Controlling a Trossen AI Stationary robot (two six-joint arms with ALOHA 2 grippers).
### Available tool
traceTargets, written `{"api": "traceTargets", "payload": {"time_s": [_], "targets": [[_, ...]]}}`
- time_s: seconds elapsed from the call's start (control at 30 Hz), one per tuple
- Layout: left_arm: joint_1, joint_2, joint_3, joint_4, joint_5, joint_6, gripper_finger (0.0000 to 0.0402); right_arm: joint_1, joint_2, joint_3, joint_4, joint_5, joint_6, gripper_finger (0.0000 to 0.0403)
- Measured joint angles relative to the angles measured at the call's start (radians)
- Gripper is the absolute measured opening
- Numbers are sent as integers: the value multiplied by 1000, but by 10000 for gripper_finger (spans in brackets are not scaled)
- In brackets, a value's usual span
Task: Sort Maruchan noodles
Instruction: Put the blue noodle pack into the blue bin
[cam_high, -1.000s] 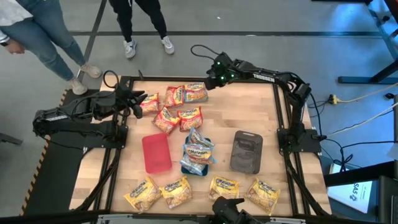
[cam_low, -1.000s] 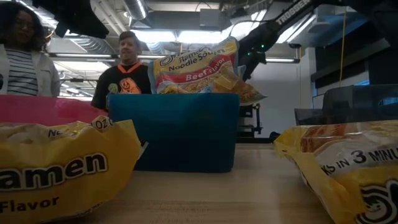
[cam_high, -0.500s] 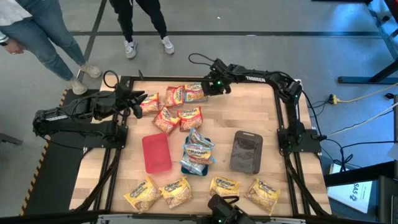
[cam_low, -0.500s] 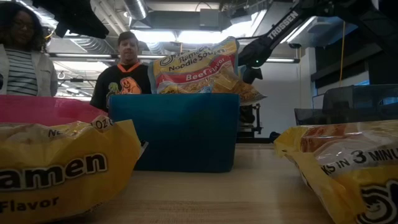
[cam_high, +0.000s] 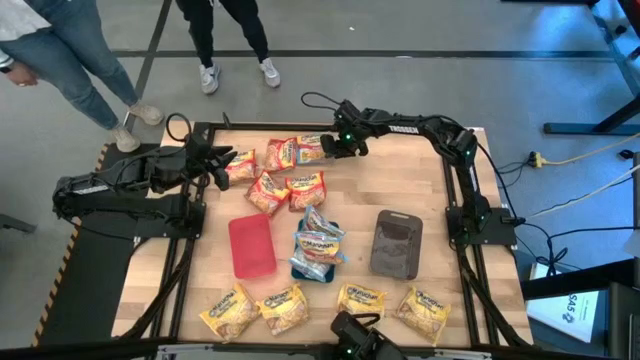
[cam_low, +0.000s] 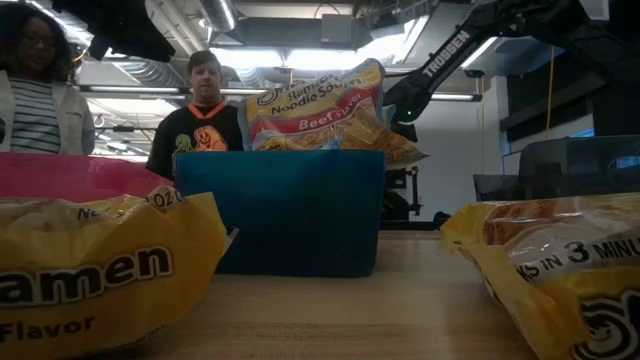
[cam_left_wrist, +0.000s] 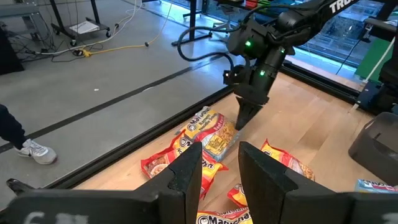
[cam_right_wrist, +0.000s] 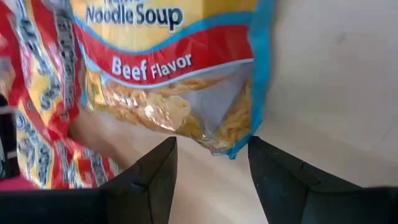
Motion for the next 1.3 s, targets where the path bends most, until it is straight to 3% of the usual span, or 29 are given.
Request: {"api": "traceTargets", "payload": {"time_s": [0.27, 0.73, 1.3], "targets": [[0, 0, 0, 0, 7, 0, 99, 0, 18, 8, 31, -6, 5, 182], [0, 0, 0, 0, 8, 0, 99, 0, 45, 8, 67, -15, -7, 7], [0, 0, 0, -7, 7, 8, 99, 31, 13, 40, 56, -42, -90, 1]]}}
